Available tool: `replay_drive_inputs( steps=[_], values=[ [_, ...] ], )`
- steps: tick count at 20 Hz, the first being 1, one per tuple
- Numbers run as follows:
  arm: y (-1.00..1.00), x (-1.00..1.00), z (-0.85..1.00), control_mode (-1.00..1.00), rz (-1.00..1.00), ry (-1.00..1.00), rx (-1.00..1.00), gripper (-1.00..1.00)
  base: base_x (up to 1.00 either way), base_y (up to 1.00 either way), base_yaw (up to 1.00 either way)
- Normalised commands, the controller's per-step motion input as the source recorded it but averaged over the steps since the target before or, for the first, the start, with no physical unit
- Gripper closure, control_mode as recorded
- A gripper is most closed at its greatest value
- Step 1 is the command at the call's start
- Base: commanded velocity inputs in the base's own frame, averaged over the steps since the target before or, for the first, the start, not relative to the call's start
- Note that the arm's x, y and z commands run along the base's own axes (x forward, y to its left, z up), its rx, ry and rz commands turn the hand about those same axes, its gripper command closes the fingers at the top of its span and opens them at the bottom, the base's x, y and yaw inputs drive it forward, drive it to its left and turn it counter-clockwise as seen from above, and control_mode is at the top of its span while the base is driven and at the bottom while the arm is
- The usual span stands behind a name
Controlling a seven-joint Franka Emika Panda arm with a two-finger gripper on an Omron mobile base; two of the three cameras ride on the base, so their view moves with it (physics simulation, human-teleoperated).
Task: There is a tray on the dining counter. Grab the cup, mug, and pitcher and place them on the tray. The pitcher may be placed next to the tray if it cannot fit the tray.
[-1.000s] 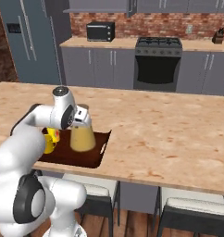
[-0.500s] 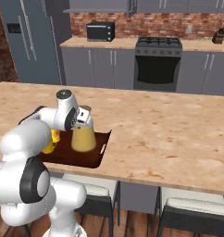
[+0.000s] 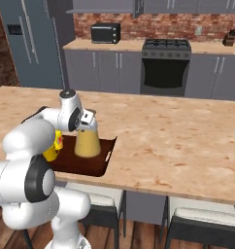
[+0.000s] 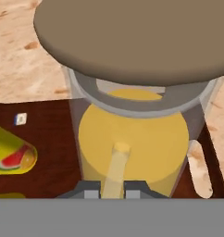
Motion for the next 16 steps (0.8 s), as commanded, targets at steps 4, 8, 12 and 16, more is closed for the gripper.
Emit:
replay_drive_inputs(
  steps=[4, 8, 12, 16],
  values=[
    [0.0, 0.0, 0.0, -1.0, 0.0, 0.0, 0.0, 1.0, 0.0, 0.0, 0.0],
    [0.0, 0.0, 0.0, -1.0, 0.0, 0.0, 0.0, 1.0, 0.0, 0.0, 0.0],
    [0.0, 0.0, 0.0, -1.0, 0.0, 0.0, 0.0, 1.0, 0.0, 0.0, 0.0],
    [0.0, 0.0, 0.0, -1.0, 0.0, 0.0, 0.0, 1.0, 0.0, 0.0, 0.0]
  ],
)
